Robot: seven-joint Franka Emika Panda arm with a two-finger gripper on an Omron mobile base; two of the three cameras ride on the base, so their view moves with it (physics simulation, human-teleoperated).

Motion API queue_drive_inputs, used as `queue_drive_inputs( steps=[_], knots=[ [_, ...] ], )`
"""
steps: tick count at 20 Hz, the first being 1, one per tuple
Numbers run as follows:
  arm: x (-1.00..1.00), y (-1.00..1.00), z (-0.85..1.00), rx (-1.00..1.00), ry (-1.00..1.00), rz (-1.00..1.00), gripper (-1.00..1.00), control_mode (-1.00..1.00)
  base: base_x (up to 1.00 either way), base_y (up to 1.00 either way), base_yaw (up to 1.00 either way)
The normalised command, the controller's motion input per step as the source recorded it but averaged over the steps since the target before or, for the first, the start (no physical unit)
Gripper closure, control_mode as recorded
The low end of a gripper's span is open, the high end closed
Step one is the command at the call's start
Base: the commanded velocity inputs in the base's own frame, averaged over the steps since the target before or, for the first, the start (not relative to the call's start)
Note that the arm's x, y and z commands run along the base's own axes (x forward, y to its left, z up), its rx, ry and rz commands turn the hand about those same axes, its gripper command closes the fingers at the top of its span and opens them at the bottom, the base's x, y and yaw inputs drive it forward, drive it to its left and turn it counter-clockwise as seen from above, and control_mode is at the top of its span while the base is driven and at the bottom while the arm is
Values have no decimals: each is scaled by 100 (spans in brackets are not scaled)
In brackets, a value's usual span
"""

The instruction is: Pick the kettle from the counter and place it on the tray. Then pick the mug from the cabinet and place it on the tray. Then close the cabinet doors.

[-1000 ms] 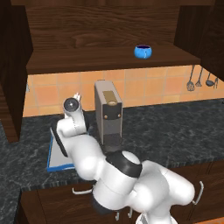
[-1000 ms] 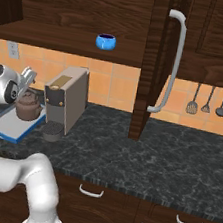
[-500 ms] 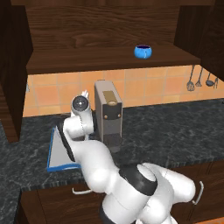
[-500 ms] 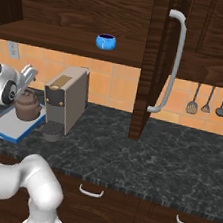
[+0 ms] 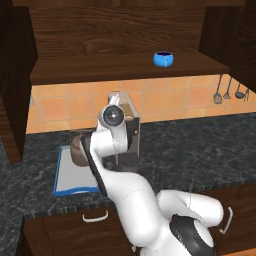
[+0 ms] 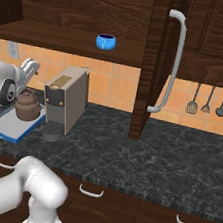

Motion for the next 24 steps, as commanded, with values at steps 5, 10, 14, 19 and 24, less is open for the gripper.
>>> queue_drive_inputs(
  steps=[5,10,14,19,24],
  knots=[
    [-68,1,67,8,-3,-22,-100,-100,0,0,0],
    [-67,0,16,4,0,-23,-100,-100,0,0,0],
    [-56,0,2,2,0,-20,-100,-100,0,0,0],
    [-46,0,-4,0,0,-3,-100,-100,0,0,0],
    [-45,0,0,4,0,-7,-100,-100,0,0,0]
  ],
)
